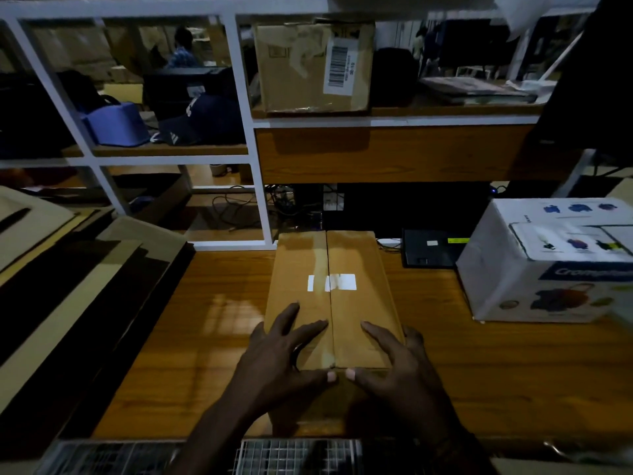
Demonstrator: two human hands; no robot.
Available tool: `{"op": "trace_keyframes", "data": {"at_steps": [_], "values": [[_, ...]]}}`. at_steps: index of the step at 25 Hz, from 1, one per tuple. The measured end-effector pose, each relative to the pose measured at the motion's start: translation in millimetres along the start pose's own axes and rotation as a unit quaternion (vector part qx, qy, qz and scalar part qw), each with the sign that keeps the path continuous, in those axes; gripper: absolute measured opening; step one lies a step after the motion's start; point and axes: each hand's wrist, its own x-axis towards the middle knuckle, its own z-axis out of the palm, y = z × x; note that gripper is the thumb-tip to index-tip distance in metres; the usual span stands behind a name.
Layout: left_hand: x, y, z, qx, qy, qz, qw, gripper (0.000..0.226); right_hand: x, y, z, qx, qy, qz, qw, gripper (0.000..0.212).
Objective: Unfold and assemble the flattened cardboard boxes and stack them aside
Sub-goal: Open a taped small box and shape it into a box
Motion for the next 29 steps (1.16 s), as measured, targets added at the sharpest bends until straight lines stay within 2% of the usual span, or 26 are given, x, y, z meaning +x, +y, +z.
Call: {"op": "trace_keyframes", "data": {"at_steps": [4, 5, 8, 10, 13, 17, 19, 22, 26, 29], "values": [[-10, 5, -4, 0.003, 0.002, 0.003, 1.000, 0.096, -13, -9, 7, -0.028, 0.033, -0.021, 0.999, 0.067], [-9, 7, -7, -0.002, 0.003, 0.002, 1.000, 0.092, -14, -12, 6, -0.052, 0.028, -0.033, 0.998, 0.065], [1, 13, -12, -0.017, 0.013, 0.022, 1.000, 0.063, -11, -18, -1, -0.078, -0.010, -0.053, 0.995, 0.062], [8, 14, -13, -0.023, 0.009, 0.041, 0.999, 0.056, -11, -18, -5, -0.067, 0.007, -0.070, 0.995, 0.062], [18, 22, -16, -0.053, 0.008, 0.064, 0.997, 0.059, -13, -15, -8, -0.051, 0.054, -0.101, 0.992, 0.061], [16, 53, -22, -0.225, 0.043, 0.130, 0.965, 0.072, -19, -8, -13, -0.015, 0.112, -0.171, 0.979, 0.063], [22, 65, -19, -0.266, 0.038, 0.160, 0.950, 0.081, -17, -3, -16, -0.015, 0.156, -0.206, 0.966, 0.061], [43, 82, -11, -0.213, 0.036, 0.186, 0.958, 0.085, -13, 14, -22, -0.025, 0.215, -0.245, 0.945, 0.064], [69, 102, 9, -0.079, 0.017, 0.187, 0.979, 0.080, -13, 41, -31, -0.038, 0.284, -0.215, 0.934, 0.077], [77, 111, 16, 0.043, -0.016, 0.176, 0.983, 0.072, -10, 61, -32, -0.135, 0.348, -0.179, 0.910, 0.072]]}}
